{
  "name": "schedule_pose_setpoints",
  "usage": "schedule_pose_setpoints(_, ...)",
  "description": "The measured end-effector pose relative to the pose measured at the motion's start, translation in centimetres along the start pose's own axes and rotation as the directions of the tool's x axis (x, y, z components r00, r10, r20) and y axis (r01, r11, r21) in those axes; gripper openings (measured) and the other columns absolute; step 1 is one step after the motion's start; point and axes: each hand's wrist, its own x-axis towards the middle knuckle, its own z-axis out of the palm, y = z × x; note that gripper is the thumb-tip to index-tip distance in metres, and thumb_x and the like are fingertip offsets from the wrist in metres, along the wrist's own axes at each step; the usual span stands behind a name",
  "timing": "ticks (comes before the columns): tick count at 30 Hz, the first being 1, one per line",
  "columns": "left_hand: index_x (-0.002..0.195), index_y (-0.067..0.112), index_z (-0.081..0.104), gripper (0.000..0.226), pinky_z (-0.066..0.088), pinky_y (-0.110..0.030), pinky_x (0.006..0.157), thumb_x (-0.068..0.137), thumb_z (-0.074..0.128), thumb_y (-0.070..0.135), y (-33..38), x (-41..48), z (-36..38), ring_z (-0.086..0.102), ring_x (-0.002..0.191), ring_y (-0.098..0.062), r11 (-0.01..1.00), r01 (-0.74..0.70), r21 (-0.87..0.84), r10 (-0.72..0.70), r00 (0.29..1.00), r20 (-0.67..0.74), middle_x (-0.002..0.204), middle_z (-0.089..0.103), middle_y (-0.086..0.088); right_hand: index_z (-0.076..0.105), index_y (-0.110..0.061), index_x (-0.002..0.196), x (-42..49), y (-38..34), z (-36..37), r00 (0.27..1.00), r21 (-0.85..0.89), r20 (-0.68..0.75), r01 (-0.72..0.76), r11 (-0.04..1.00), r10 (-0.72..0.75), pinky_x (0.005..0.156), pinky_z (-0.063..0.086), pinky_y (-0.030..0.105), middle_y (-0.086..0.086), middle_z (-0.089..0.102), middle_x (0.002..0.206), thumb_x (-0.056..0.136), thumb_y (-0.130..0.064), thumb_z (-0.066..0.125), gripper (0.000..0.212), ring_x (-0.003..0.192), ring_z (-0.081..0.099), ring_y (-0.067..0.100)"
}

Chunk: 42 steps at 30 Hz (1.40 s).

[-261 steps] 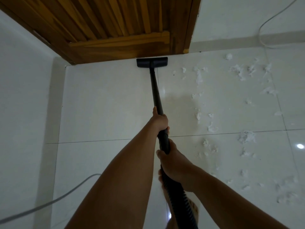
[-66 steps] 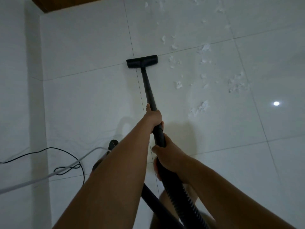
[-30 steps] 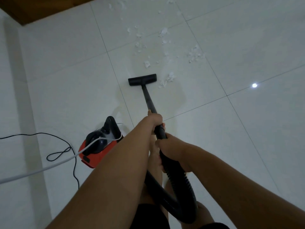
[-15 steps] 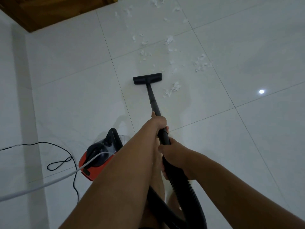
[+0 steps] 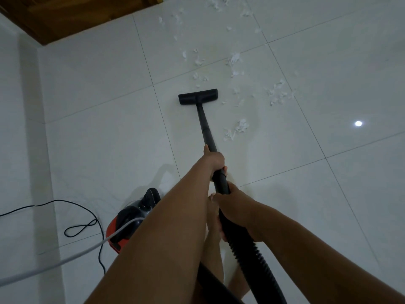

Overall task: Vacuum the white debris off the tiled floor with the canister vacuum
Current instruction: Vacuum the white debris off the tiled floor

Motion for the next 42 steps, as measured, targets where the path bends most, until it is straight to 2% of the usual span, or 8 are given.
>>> schedule_pose_setpoints(5,0.158,0.050,0.001,0.070,0.050,-0.024,0.048,0.108,0.037,0.017,2.8,2.0,-0.2,0.050,0.062,-0.013,0.999,-0.006,-0.032,0.006,1.000,-0.008,0.101,0.054,-0.013,0.031,-0.034,0.147,2.1,-2.4,-0.9,0.999,-0.022,-0.001,0.041,0.999,-0.042,0.042,0.052,0.030,0.014,0.058,0.058,0.104,-0.012,0.044,0.050,0.037,0.054,0.021)
schedule_pose_setpoints(10,0.159,0.048,-0.003,0.072,0.051,-0.022,0.052,0.109,0.038,0.018,5.5,3.4,-0.6,0.052,0.064,-0.012,0.999,-0.031,0.005,0.032,0.999,-0.029,0.107,0.056,-0.013,0.001,-0.057,0.156,3.7,-4.7,-1.3,0.993,-0.080,-0.014,0.117,0.990,-0.118,0.049,0.056,0.033,0.019,0.065,0.074,0.106,-0.014,0.048,0.081,0.044,0.059,0.021)
schedule_pose_setpoints(15,0.159,0.048,-0.003,0.071,0.052,-0.024,0.054,0.109,0.037,0.018,7.6,4.1,-0.7,0.053,0.067,-0.014,0.999,-0.048,0.024,0.049,0.999,-0.024,0.108,0.055,-0.013,0.007,-0.056,0.156,4.4,-6.9,-1.9,0.993,-0.054,-0.033,0.109,0.993,-0.111,0.048,0.056,0.032,0.016,0.063,0.071,0.106,-0.015,0.048,0.077,0.046,0.059,0.019)
schedule_pose_setpoints(23,0.159,0.047,-0.003,0.067,0.054,-0.025,0.055,0.110,0.036,0.024,8.4,5.0,-0.6,0.053,0.063,-0.013,0.992,-0.102,0.070,0.105,0.993,-0.054,0.091,0.056,-0.009,0.006,-0.054,0.158,5.0,-7.9,-2.3,0.993,-0.021,-0.050,0.110,0.994,-0.111,0.045,0.054,0.030,0.014,0.061,0.068,0.109,-0.025,0.046,0.070,0.041,0.057,0.017)
schedule_pose_setpoints(31,0.161,0.043,0.002,0.064,0.057,-0.030,0.063,0.109,0.034,0.027,4.3,3.0,2.0,0.056,0.064,-0.014,0.988,-0.143,0.064,0.148,0.985,-0.084,0.104,0.058,-0.009,0.016,-0.059,0.153,2.7,-3.7,-3.8,0.994,0.027,-0.023,0.108,0.994,-0.108,0.043,0.051,0.029,0.015,0.058,0.070,0.106,-0.017,0.048,0.071,0.039,0.056,0.016)
schedule_pose_setpoints(36,0.162,0.038,0.005,0.062,0.044,-0.016,0.037,0.108,0.034,0.027,1.8,2.3,3.5,0.057,0.060,-0.012,0.979,-0.187,0.080,0.195,0.974,-0.116,0.117,0.061,-0.009,0.022,-0.055,0.152,1.2,-1.2,-4.5,0.991,0.019,-0.007,0.131,0.991,-0.131,0.041,0.051,0.029,0.017,0.059,0.068,0.102,-0.015,0.062,0.075,0.038,0.056,0.017)
schedule_pose_setpoints(40,0.161,0.041,0.010,0.063,0.050,-0.021,0.046,0.107,0.037,0.027,0.6,2.9,4.0,0.057,0.061,-0.013,0.982,-0.186,-0.015,0.182,0.972,-0.152,0.123,0.059,-0.009,0.019,-0.053,0.156,1.3,0.1,-4.6,0.985,-0.037,-0.054,0.162,0.986,-0.164,0.038,0.049,0.024,0.017,0.061,0.071,0.105,-0.021,0.057,0.071,0.034,0.055,0.012)
schedule_pose_setpoints(42,0.161,0.043,0.011,0.063,0.052,-0.024,0.051,0.106,0.038,0.027,-0.1,3.3,4.4,0.058,0.063,-0.014,0.983,-0.181,-0.032,0.174,0.973,-0.155,0.116,0.060,-0.009,0.020,-0.050,0.158,1.4,0.8,-4.6,0.977,-0.086,-0.103,0.177,0.980,-0.185,0.037,0.047,0.021,0.015,0.062,0.076,0.108,-0.024,0.051,0.064,0.032,0.054,0.008)
